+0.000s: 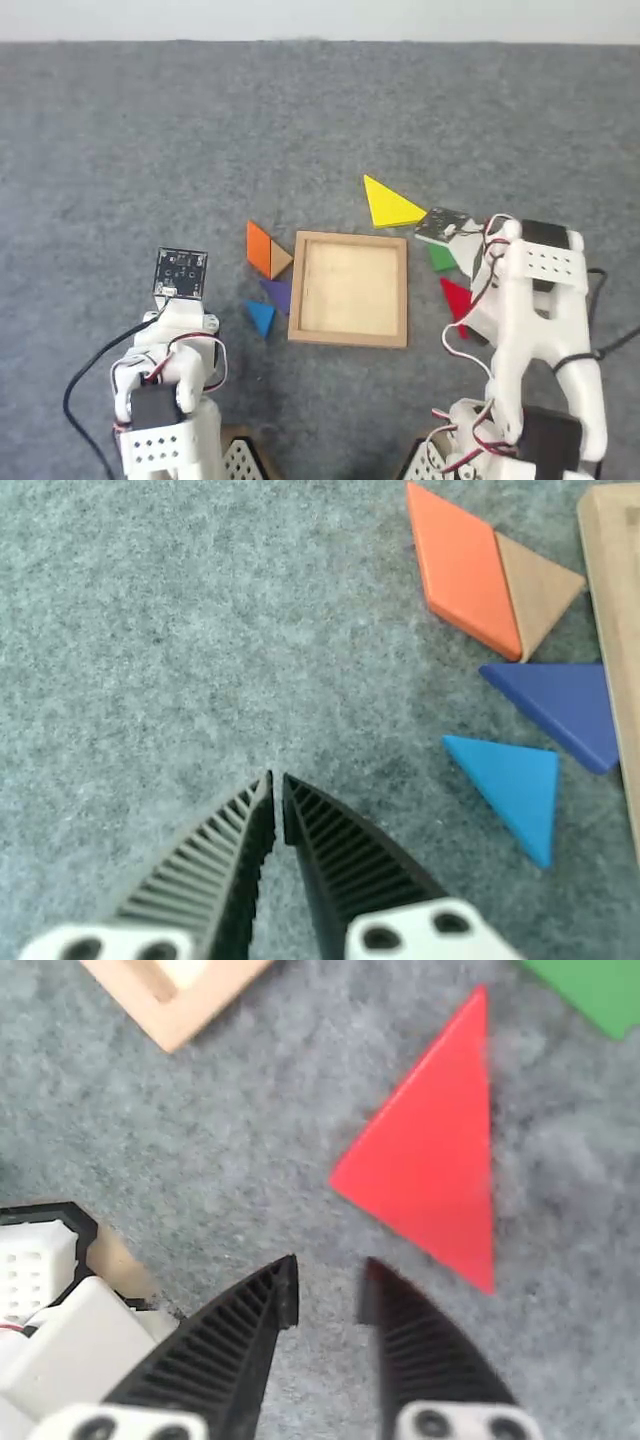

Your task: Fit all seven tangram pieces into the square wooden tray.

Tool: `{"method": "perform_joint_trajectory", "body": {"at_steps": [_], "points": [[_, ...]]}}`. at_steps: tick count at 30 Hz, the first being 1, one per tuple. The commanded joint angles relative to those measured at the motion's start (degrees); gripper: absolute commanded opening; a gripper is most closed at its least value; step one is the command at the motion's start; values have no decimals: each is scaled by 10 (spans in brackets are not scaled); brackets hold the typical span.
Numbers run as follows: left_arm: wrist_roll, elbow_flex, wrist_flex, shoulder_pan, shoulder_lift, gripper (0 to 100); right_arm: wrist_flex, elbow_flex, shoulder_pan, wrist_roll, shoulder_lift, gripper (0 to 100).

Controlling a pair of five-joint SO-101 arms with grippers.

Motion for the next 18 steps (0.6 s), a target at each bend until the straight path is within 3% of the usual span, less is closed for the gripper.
{"method": "perform_joint_trajectory", "body": {"at_steps": [1, 9, 12, 18], "points": [[-4, -5, 3, 0, -7, 15, -13, -30, -7, -2, -10, 218], [-4, -5, 3, 0, -7, 15, -32, -31, -73, -4, 31, 237], [-4, -5, 3, 0, -7, 15, -87, -17, -92, -4, 61, 240], [-4, -5, 3, 0, -7, 15, -148, -8, -66, -42, 73, 371]]}}
